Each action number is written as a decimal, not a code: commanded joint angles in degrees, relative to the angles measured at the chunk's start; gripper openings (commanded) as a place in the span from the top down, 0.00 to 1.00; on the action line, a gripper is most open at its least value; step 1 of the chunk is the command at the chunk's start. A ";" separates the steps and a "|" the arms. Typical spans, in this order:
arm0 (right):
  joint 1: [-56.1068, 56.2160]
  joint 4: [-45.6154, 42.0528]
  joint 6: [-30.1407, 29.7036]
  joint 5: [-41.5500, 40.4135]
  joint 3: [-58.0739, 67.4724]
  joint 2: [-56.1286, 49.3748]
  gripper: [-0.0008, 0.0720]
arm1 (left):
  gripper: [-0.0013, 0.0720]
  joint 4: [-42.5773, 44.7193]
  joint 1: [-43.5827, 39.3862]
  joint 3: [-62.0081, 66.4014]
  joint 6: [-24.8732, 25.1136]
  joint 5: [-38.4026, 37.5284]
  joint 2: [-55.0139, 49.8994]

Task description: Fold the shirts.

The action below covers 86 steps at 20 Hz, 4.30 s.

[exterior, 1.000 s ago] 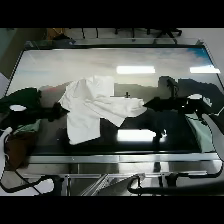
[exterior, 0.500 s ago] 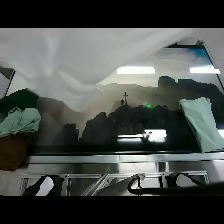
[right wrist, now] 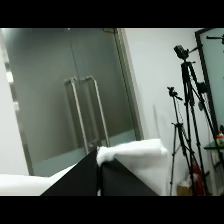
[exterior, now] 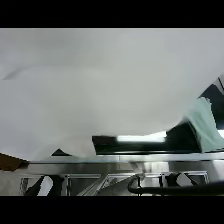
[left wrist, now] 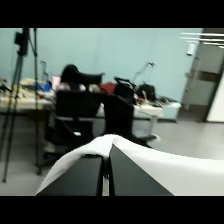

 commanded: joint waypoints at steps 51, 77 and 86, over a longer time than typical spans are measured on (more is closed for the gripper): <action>15.13 -66.45 15.52 8.79 -33.14 -25.07 0.58 | 0.04 43.32 -18.69 -53.83 -9.57 -14.19 -27.78; 24.22 -65.92 14.43 6.34 -49.24 -29.79 0.81 | 0.96 34.34 -25.70 -78.51 -2.93 2.89 -6.36; 18.88 -78.75 27.71 19.37 -49.27 -19.47 0.96 | 0.96 44.22 -18.16 -78.58 -5.77 -17.86 13.57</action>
